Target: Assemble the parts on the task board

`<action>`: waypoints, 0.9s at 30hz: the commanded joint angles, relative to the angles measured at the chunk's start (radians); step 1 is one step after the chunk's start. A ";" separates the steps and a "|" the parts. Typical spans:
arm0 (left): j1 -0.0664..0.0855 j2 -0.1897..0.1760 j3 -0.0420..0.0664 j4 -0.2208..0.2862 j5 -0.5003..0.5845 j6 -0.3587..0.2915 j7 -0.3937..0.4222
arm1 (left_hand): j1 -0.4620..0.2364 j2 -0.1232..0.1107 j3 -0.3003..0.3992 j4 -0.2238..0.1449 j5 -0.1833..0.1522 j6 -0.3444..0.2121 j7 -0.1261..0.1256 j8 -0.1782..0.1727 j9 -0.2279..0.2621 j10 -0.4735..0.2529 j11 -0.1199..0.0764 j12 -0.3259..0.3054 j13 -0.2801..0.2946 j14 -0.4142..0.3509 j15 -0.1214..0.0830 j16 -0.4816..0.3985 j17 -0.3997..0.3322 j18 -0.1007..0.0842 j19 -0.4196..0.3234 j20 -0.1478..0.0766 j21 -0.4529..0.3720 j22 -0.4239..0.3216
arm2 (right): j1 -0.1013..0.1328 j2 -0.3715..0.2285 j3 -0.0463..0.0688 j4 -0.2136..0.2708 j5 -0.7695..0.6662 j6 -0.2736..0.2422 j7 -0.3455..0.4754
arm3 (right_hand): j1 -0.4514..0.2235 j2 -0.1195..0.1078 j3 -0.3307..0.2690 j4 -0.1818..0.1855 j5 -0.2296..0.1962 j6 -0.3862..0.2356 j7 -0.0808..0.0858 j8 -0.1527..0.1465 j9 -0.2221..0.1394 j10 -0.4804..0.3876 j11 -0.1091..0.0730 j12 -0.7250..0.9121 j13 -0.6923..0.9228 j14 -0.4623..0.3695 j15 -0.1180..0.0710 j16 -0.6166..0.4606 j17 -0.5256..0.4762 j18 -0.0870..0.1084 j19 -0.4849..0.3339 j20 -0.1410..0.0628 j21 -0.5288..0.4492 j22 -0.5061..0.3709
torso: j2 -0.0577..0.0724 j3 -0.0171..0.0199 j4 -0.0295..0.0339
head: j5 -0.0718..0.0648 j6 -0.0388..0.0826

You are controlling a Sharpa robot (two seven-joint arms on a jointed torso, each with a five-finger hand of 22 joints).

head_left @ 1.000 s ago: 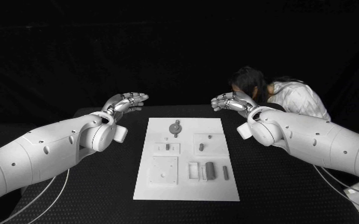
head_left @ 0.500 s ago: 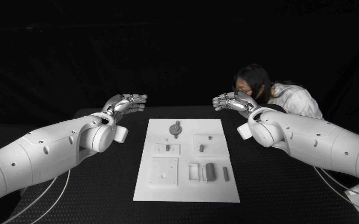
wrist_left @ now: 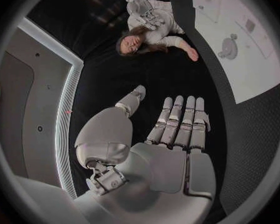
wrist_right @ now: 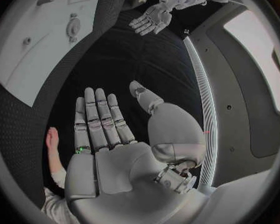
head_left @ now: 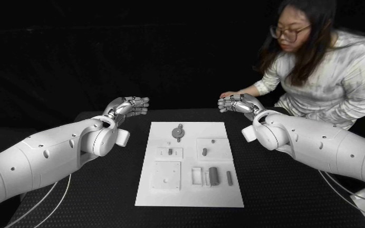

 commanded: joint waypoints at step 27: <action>0.002 0.002 0.000 -0.003 0.007 0.015 -0.003 | 0.020 0.018 0.027 -0.044 0.011 0.105 0.055 0.017 -0.006 0.206 -0.016 0.033 0.046 0.199 -0.034 0.066 0.052 -0.001 0.152 -0.044 0.004 -0.011 | 0.000 -0.013 0.000 0.002 0.007 -0.006 0.003 | 0.038 0.013 0.003 -0.007 -0.001 0.023 0.016 0.019 -0.002 0.035 -0.008 -0.004 0.006 0.026 -0.009 0.021 -0.003 0.005 0.028 -0.001 -0.003 0.004 | 0.001 -0.0002 0.0000 | 0.009 -0.001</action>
